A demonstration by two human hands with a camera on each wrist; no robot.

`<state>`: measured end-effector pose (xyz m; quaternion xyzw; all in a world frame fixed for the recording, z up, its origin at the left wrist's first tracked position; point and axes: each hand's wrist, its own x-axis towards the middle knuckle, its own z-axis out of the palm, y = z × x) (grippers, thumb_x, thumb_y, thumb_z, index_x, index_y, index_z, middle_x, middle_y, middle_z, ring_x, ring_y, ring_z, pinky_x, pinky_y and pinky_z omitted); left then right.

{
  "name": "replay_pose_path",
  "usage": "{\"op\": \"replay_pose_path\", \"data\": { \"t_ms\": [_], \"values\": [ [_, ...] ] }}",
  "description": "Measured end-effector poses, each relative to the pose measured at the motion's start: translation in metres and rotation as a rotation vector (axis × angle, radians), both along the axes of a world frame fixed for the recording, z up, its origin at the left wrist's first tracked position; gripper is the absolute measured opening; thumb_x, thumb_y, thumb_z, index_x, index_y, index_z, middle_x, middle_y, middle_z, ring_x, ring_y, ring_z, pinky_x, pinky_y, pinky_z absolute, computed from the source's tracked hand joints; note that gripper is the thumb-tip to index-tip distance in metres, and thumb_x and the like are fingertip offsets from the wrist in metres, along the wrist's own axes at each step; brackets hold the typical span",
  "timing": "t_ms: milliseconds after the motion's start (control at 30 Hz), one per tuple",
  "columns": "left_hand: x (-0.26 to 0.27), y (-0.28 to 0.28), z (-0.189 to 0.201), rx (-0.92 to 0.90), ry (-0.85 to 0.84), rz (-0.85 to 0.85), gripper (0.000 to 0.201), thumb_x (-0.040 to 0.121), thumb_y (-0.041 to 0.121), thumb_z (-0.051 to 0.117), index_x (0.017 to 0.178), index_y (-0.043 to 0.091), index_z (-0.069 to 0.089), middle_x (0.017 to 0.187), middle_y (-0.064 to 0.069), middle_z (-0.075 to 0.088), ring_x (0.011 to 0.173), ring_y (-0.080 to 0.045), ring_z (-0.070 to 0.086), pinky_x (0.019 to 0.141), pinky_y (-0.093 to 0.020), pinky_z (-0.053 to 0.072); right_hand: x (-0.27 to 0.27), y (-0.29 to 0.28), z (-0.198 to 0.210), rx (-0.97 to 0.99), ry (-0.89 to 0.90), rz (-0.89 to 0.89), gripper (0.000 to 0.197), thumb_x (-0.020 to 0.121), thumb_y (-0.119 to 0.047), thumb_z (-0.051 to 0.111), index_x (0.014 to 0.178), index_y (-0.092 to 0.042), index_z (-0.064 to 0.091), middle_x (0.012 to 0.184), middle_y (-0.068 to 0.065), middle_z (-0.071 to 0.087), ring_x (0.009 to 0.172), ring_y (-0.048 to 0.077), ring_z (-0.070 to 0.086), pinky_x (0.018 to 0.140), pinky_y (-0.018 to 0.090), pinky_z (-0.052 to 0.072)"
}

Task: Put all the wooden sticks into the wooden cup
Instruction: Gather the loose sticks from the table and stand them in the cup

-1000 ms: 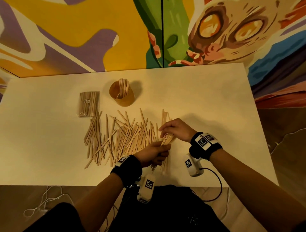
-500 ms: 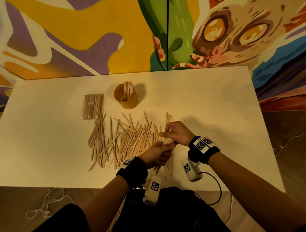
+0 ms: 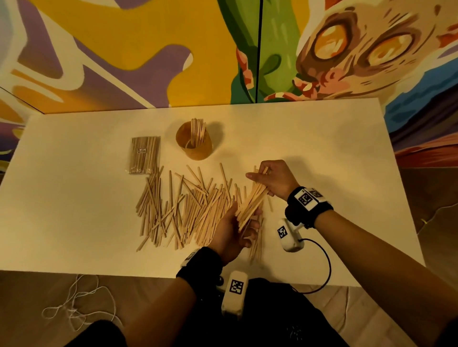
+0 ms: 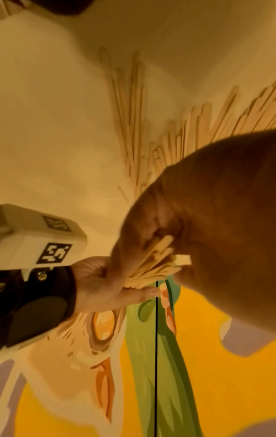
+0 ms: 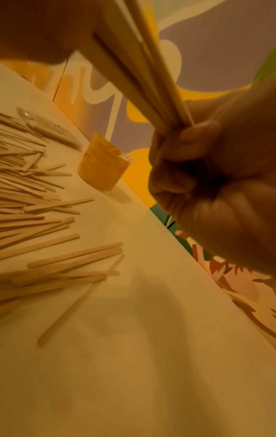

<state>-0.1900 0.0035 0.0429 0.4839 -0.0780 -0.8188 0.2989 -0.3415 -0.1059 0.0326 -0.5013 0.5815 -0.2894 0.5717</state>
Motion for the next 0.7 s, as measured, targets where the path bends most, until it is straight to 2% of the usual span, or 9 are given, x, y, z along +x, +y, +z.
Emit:
{"op": "replay_pose_path", "data": {
  "t_ms": [67,167,267,333,400,500,567,700],
  "values": [
    [-0.004,-0.002,-0.002,0.016,-0.080,0.131,0.064,0.100,0.054,0.024,0.095,0.008,0.068,0.064,-0.001,0.058,0.044,-0.008,0.046,0.037,-0.017,0.027,0.008,0.002,0.003,-0.031,-0.004,0.019,0.040,0.080,-0.026,0.079,0.060,-0.011,0.047,0.048,0.009,0.044,0.031,0.016,0.038,0.035,0.021,0.035],
    [-0.005,-0.008,-0.006,0.081,-0.150,0.370,0.050,0.102,0.046,0.029,0.098,0.006,0.060,0.063,-0.007,0.063,0.038,-0.011,0.046,0.033,-0.017,0.027,0.023,0.011,0.004,-0.074,0.020,0.048,0.039,0.081,-0.028,0.077,0.061,-0.012,0.048,0.043,0.003,0.043,0.033,0.022,0.044,0.036,0.024,0.038],
    [0.004,-0.013,-0.009,0.122,-0.230,0.484,0.038,0.102,0.041,0.037,0.102,0.006,0.053,0.068,-0.008,0.061,0.036,-0.013,0.048,0.031,-0.017,0.027,0.030,0.018,0.004,-0.095,-0.005,0.025,0.037,0.082,-0.028,0.076,0.063,-0.007,0.053,0.049,0.004,0.057,0.038,0.028,0.056,0.040,0.034,0.045],
    [0.011,-0.017,-0.010,0.101,-0.304,0.489,0.034,0.101,0.038,0.039,0.092,0.008,0.052,0.062,-0.005,0.063,0.036,-0.014,0.048,0.032,-0.017,0.027,0.029,0.025,0.002,-0.078,-0.048,0.000,0.034,0.083,-0.026,0.075,0.063,-0.006,0.056,0.059,0.015,0.067,0.041,0.030,0.060,0.040,0.032,0.045],
    [0.016,-0.021,-0.011,0.062,-0.354,0.444,0.033,0.101,0.036,0.041,0.086,0.008,0.053,0.061,-0.005,0.066,0.037,-0.015,0.048,0.034,-0.018,0.030,0.028,0.034,-0.003,-0.060,-0.108,-0.055,0.031,0.083,-0.022,0.075,0.063,-0.006,0.058,0.063,0.022,0.067,0.041,0.030,0.060,0.040,0.028,0.042],
    [0.019,-0.025,-0.012,-0.049,-0.430,0.334,0.031,0.098,0.032,0.049,0.089,0.004,0.061,0.074,-0.012,0.067,0.041,-0.017,0.054,0.036,-0.020,0.035,0.025,0.043,-0.011,-0.022,-0.172,-0.160,0.028,0.082,-0.014,0.076,0.067,0.002,0.058,0.052,0.011,0.064,0.037,0.024,0.057,0.039,0.024,0.040],
    [0.018,-0.024,-0.013,-0.144,-0.475,0.287,0.031,0.096,0.030,0.057,0.087,0.002,0.066,0.073,-0.014,0.068,0.043,-0.017,0.058,0.036,-0.020,0.038,0.021,0.046,-0.015,0.007,-0.200,-0.182,0.028,0.083,-0.009,0.074,0.071,0.009,0.057,0.049,0.005,0.064,0.036,0.021,0.056,0.039,0.024,0.040],
    [0.011,-0.022,-0.015,-0.254,-0.559,0.328,0.033,0.092,0.029,0.064,0.074,0.002,0.067,0.066,-0.016,0.069,0.039,-0.018,0.058,0.034,-0.020,0.037,0.017,0.049,-0.015,0.063,-0.240,-0.178,0.026,0.083,-0.007,0.074,0.074,0.011,0.057,0.050,0.006,0.062,0.039,0.023,0.059,0.041,0.025,0.042]
  ]
}}
